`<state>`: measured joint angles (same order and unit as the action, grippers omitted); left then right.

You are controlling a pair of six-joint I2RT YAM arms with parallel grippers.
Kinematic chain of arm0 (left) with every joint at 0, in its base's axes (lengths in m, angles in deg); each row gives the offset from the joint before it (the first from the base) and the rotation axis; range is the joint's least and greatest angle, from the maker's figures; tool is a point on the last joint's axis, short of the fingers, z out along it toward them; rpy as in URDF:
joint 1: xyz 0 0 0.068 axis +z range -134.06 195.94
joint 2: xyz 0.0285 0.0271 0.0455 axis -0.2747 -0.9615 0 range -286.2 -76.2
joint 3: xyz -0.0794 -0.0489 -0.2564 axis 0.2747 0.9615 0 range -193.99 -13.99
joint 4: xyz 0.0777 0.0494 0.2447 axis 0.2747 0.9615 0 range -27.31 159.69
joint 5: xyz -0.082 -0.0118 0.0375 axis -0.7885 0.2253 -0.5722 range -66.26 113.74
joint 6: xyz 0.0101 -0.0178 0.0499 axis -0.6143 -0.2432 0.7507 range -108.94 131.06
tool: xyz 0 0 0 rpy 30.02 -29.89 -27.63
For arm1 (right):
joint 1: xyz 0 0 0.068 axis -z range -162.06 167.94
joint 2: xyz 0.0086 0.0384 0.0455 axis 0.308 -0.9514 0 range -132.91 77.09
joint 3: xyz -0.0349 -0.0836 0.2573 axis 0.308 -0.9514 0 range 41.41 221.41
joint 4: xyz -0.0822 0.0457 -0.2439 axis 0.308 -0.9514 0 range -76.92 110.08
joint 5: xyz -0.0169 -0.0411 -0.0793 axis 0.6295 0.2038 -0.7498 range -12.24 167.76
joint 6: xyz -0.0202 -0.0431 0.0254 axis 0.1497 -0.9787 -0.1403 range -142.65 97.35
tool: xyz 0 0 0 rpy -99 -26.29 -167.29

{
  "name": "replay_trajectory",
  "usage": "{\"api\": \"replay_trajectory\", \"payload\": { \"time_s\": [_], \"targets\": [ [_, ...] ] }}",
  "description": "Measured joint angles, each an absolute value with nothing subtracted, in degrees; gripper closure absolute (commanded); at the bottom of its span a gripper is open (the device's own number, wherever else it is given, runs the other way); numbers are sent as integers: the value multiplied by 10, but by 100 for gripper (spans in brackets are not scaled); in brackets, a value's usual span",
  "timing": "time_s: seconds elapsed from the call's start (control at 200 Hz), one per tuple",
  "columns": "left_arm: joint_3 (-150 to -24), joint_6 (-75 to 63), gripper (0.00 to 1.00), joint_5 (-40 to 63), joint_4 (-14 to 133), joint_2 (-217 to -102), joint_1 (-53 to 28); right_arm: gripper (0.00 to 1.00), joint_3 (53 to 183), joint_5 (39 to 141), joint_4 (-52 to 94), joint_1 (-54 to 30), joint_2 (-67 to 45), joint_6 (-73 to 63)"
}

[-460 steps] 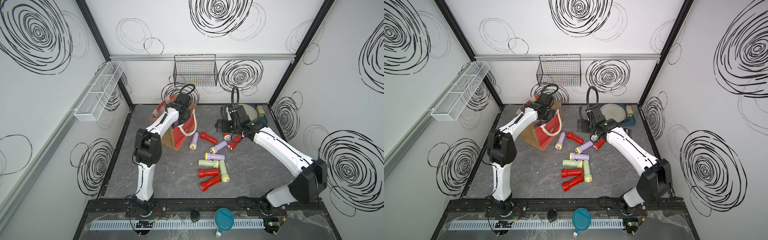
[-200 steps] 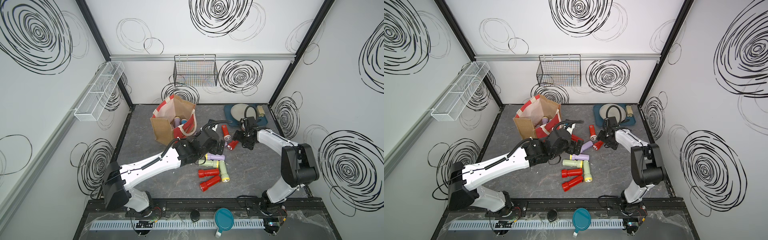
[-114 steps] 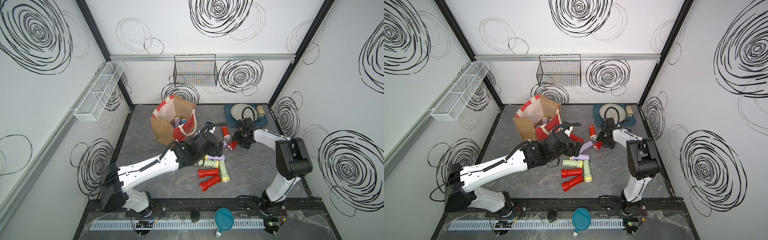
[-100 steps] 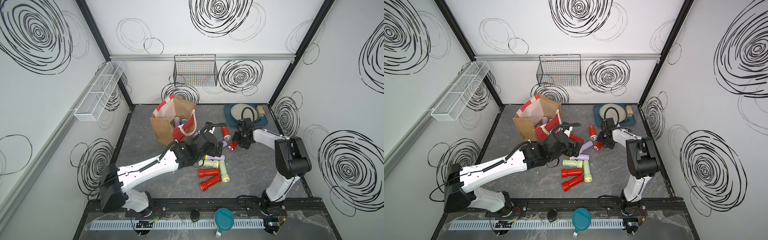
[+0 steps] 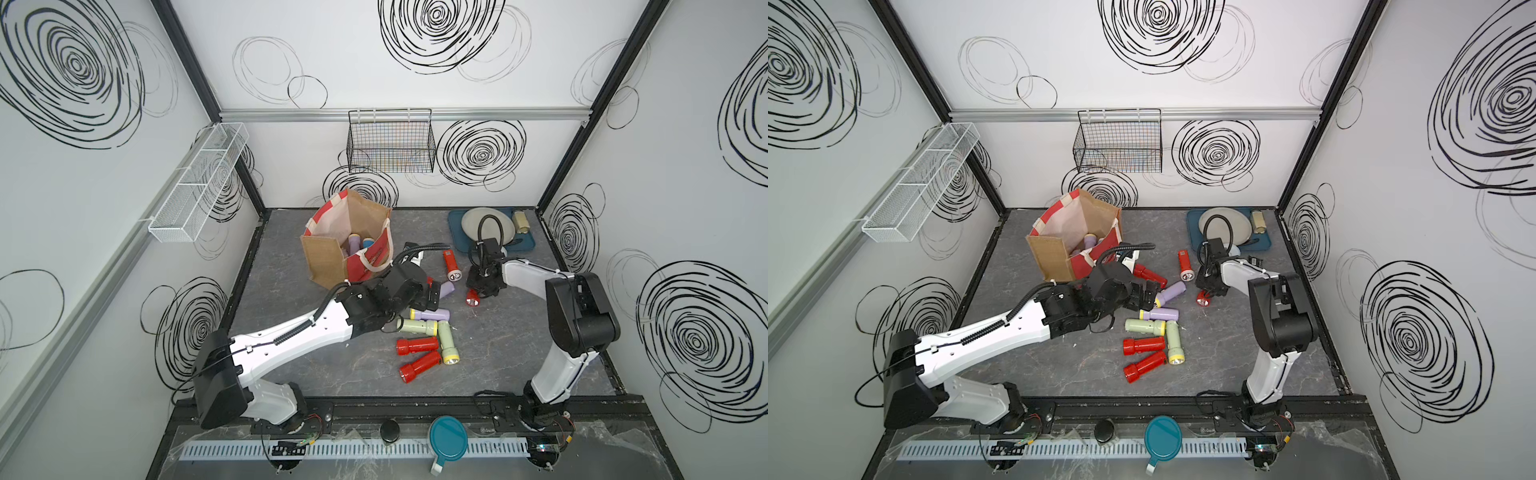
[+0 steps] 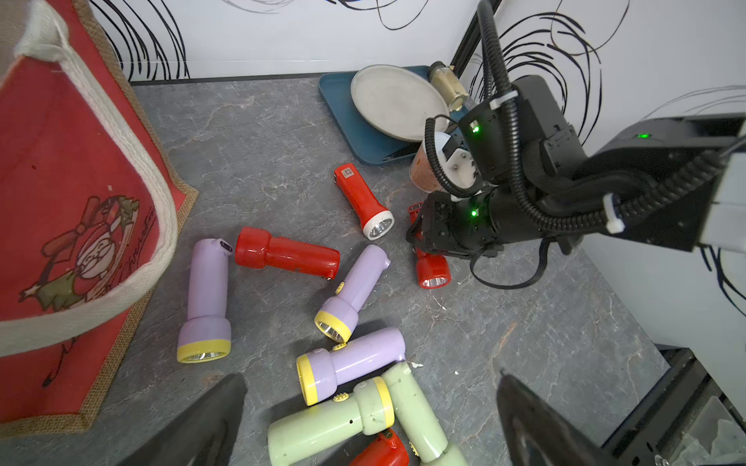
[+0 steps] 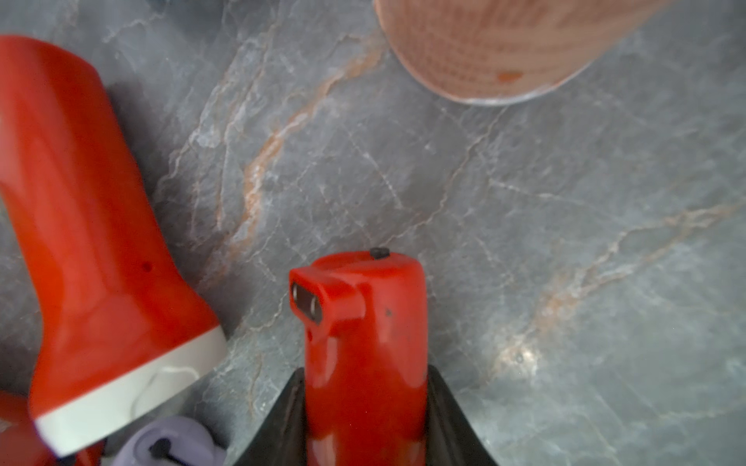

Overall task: Put the flashlights into the tote bags
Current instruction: Pick up the flashlight from the center of the board.

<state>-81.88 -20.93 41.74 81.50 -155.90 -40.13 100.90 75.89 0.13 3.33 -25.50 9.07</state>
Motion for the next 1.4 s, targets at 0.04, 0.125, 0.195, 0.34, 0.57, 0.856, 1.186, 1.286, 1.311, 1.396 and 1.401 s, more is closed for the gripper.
{"api": "replay_trajectory", "payload": {
  "time_s": [0.04,0.125,0.195,0.34,0.57,0.856,1.186,1.286,1.311,1.396,1.401],
  "targets": [
    [-817,-211,0,415,813,-1557,-398,76,1003,755,3,29,-250,84],
    [-815,-214,0,408,806,-1554,-391,87,989,754,5,20,-238,70],
    [-815,-216,0,399,803,-1552,-384,92,970,756,9,11,-222,52],
    [-814,-227,1,361,788,-1544,-358,95,919,775,22,-27,-138,4],
    [-799,-268,2,271,730,-1495,-288,97,883,866,118,-73,73,-27],
    [-800,-287,3,164,669,-1467,-242,99,890,982,184,-99,132,-10],
    [-832,-288,8,88,660,-1489,-240,100,976,1038,202,-139,110,-10],
    [-841,-289,10,83,660,-1490,-239,100,990,1041,208,-150,102,-14],
    [-842,-289,10,82,660,-1491,-238,100,992,1042,208,-152,100,-15],
    [-849,-291,13,79,658,-1494,-233,100,995,1042,208,-161,97,-20],
    [-850,-291,13,78,658,-1495,-233,100,995,1042,208,-162,96,-20]
  ]
}}
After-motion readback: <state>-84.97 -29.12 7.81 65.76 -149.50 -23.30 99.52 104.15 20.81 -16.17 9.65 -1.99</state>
